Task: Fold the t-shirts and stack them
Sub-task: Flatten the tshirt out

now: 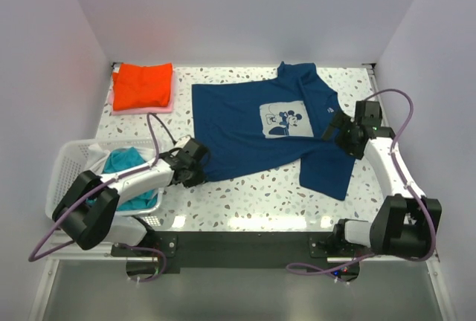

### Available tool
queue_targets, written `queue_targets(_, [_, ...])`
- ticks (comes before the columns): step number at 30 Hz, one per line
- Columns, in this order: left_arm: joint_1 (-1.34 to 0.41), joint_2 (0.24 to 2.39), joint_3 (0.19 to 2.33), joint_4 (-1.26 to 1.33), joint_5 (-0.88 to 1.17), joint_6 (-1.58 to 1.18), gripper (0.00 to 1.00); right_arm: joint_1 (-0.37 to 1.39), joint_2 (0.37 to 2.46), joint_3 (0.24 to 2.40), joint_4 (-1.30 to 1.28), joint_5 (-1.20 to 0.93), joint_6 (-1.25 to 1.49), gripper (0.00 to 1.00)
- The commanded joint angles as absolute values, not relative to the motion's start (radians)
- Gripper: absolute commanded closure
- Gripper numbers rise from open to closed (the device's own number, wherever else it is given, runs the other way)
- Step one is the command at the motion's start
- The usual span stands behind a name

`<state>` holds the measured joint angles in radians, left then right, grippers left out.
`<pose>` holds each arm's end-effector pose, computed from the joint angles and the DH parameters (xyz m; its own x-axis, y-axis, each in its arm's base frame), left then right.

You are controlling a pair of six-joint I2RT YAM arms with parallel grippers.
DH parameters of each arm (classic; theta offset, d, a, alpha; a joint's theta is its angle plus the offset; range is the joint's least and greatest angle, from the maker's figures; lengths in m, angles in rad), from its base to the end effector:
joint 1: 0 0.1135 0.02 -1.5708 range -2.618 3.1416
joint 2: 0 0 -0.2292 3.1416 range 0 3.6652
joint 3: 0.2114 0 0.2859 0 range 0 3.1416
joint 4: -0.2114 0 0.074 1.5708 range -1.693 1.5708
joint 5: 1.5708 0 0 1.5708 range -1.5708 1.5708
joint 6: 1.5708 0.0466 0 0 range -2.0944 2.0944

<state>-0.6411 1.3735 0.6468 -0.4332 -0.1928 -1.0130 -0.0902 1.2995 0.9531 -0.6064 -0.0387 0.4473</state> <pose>0.2231 -0.1553 0.0876 -0.8349 -0.4160 -0.3605 -0.3451 0.9058 -0.2459 0.3106 -0.0263 0.1976 -0.7026 0.4975 -0.5088 0.4121 0.8673 0.2790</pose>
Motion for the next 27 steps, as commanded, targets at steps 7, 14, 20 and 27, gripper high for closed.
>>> queue_targets(7, [-0.514,1.316,0.689,-0.491,-0.304,-0.927,1.0,-0.091,1.103,0.744,-0.77,-0.032,0.557,0.01])
queue_targets(14, [-0.508,1.309,0.684,-0.474,-0.29,-0.907,1.0,-0.09,1.054,0.612,-0.848,-0.031,0.609,0.01])
queue_targets(20, [-0.508,1.305,0.683,-0.454,-0.278,-0.905,1.0,-0.089,1.0,0.52,-0.793,-0.003,0.71,0.02])
queue_targets(27, [-0.508,1.307,0.684,-0.445,-0.272,-0.899,1.0,-0.09,1.023,0.469,-0.7,0.051,0.764,0.1])
